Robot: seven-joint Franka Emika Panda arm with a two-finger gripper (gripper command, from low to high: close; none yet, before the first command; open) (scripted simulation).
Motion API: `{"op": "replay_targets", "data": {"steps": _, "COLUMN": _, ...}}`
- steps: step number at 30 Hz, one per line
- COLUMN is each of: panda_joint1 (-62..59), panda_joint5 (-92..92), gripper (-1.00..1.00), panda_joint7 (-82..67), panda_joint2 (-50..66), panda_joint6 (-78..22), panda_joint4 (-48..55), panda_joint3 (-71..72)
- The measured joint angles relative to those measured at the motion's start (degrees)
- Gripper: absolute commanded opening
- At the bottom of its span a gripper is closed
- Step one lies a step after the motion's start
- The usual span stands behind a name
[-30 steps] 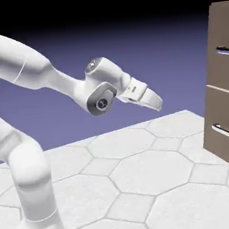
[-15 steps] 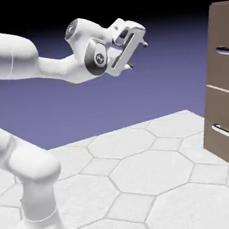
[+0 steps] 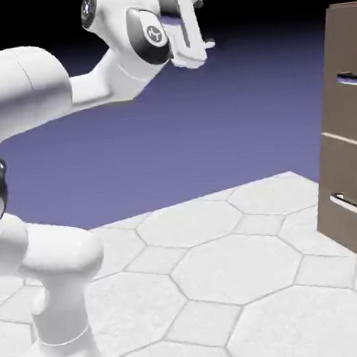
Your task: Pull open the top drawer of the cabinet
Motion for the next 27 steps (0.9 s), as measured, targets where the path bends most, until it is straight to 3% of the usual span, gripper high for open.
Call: {"op": "replay_targets", "data": {"steps": 27, "panda_joint1": 40.66, "panda_joint5": -49.81, "gripper": 0.00, "panda_joint7": -67.28, "panda_joint2": -15.91, "panda_joint6": -9.66, "panda_joint4": 24.54, "panda_joint3": -25.29}}
